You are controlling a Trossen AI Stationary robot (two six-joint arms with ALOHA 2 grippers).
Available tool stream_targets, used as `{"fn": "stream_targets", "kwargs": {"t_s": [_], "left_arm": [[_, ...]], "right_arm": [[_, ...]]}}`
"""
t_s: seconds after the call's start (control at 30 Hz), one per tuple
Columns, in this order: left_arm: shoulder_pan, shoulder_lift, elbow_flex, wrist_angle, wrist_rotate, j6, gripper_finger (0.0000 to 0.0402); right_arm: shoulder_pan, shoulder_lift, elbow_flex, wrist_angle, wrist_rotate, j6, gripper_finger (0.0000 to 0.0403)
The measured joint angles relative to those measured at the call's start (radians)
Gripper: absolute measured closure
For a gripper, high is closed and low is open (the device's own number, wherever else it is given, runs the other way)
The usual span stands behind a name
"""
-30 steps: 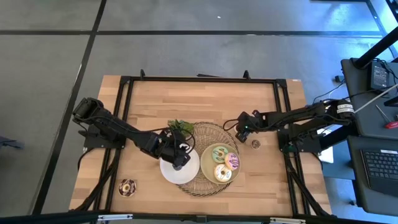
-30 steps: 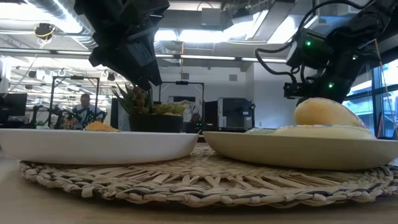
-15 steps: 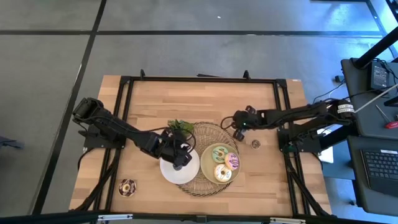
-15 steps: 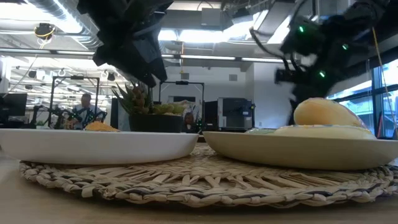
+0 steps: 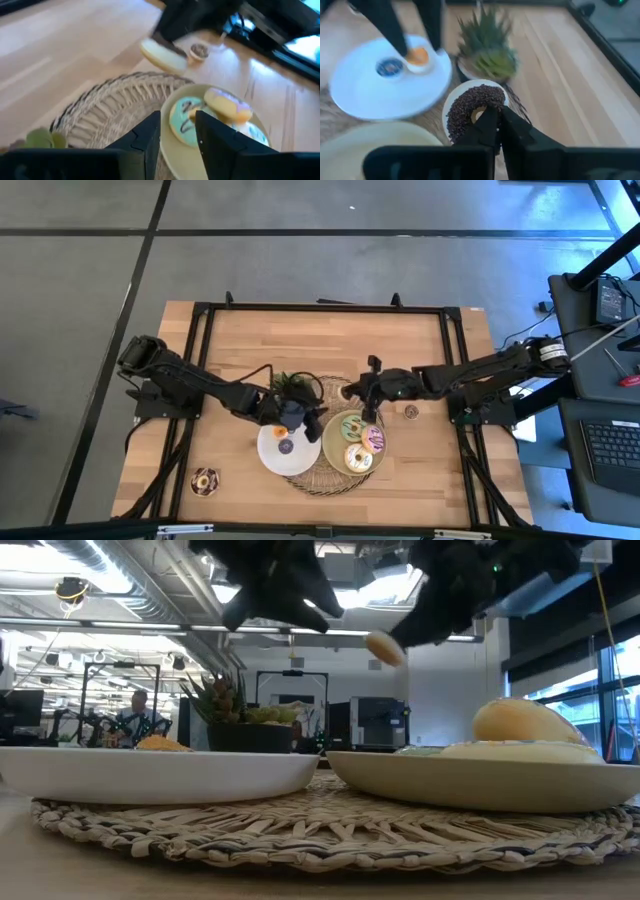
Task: Pick & Place donuts
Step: Put the small black donut on the white plate
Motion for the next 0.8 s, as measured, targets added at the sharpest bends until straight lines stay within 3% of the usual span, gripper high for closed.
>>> {"fn": "stream_targets", "kwargs": {"t_s": [0.3,0.8], "left_arm": [[0.030,0.007,0.000,0.105,0.003,0.008,0.0306],[0.039,0.007,0.000,0.097,-0.004,-0.027,0.0310]], "right_arm": [[0.031,0.080,0.000,0.167,0.024,-0.025,0.0382],[0.055,0.107,0.000,0.246,0.033,-0.048,0.0380]]}}
